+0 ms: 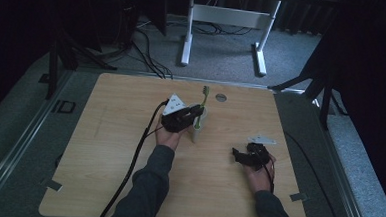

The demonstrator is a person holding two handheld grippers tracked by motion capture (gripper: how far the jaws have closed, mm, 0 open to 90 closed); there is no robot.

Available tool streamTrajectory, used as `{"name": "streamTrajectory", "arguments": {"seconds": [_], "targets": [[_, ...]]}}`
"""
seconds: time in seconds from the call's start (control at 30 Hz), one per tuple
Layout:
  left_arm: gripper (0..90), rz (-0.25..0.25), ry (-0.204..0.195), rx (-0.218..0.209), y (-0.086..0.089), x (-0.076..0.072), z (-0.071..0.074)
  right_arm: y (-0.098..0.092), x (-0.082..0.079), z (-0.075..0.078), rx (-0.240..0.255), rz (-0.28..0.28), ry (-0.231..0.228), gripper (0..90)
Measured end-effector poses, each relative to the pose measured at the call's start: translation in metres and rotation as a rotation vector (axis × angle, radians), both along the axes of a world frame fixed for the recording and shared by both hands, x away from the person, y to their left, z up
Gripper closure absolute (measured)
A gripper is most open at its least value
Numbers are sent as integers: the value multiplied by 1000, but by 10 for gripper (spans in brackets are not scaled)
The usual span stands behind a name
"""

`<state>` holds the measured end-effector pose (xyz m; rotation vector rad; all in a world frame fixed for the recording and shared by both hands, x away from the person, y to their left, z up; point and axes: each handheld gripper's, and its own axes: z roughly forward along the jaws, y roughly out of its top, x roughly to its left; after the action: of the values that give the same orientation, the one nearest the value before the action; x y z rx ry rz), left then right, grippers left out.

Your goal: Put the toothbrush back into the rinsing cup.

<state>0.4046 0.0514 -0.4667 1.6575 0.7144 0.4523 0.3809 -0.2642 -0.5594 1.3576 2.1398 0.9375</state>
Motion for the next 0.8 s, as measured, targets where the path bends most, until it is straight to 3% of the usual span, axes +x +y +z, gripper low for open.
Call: {"name": "streamTrajectory", "arguments": {"seconds": [0.1, 0.17, 0.2, 0.23, 0.27, 0.33, 0.5, 0.8], "targets": [[807, -2, 8, 18, 0, -2, -1, 0, 0, 0, 0, 0, 0, 273], [716, -15, 26, 30, 0, -5, -4, 0, 0, 0, 0, 0, -1, 273], [716, -11, 41, 52, 0, -7, -5, 0, 0, 0, 0, 0, -1, 273], [580, 9, 64, 86, 0, -9, -6, 0, 0, 0, 0, 0, -1, 273], [537, 21, 91, 112, 2, -10, -9, 0, 0, 0, 0, 0, -1, 273], [472, 18, 100, 111, 3, -11, -10, 0, 0, 0, 0, -1, -1, 273], [428, -4, 97, 136, 4, -13, -9, 0, 0, 0, 0, 0, 0, 274], [423, 33, 137, 156, 16, -12, -10, 0, 0, 0, 0, 0, -1, 273]]}}
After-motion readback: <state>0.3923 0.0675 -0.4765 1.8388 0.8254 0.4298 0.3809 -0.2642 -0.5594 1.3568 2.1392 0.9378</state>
